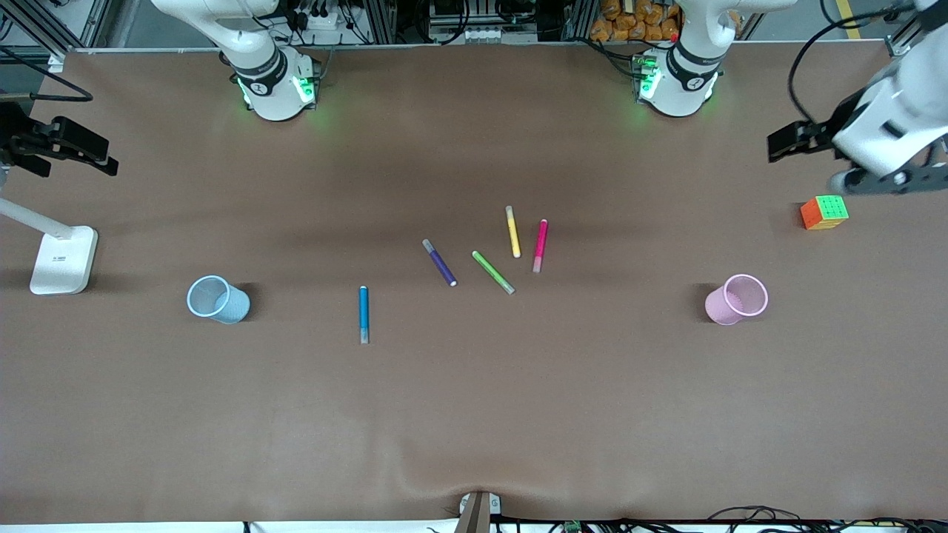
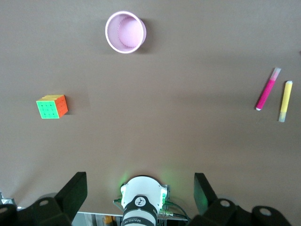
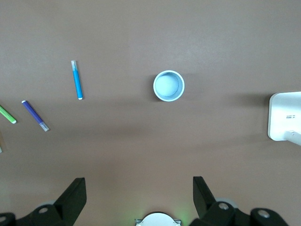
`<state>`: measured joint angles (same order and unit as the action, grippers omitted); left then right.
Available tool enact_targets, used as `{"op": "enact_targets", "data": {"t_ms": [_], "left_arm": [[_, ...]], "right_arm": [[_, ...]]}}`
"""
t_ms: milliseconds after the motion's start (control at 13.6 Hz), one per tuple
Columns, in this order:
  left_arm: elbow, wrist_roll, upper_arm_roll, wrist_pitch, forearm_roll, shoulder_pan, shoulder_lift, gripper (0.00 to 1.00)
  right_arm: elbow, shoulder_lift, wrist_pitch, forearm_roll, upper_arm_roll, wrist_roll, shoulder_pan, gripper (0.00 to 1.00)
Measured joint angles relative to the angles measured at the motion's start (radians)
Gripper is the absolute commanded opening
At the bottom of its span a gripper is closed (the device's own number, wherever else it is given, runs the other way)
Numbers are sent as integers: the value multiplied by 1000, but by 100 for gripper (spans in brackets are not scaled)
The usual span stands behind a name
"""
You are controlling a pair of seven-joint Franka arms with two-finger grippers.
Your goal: Place pink and blue markers in matching cups
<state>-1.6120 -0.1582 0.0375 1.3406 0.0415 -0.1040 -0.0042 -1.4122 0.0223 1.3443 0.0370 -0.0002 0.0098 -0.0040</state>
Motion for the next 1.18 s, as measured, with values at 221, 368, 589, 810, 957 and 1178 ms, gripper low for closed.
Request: {"op": "enact_targets", "data": {"t_ms": [221, 368, 589, 810, 957, 1178], "left_arm": [[-15, -28, 2, 46, 0, 3, 35, 100], [-15, -40, 2, 68, 0, 4, 50, 100], [-22, -41, 3, 122, 0, 4, 77, 100], [-59, -41, 14, 193, 0, 3, 96, 100], [-86, -34, 17, 221, 0, 4, 95, 100], [-94, -8, 18, 227, 0, 4, 88, 100]], "right_arm": [[0, 0, 0, -3, 0, 0, 0, 100], [0, 0, 0, -15, 0, 0, 0, 100], [0, 0, -1, -25, -3, 0, -1, 100], [0, 0, -1, -26, -10, 0, -1, 100], [0, 0, -3, -27, -11, 0, -2, 100], [0, 0, -4, -30, -18, 1, -16, 100]]}}
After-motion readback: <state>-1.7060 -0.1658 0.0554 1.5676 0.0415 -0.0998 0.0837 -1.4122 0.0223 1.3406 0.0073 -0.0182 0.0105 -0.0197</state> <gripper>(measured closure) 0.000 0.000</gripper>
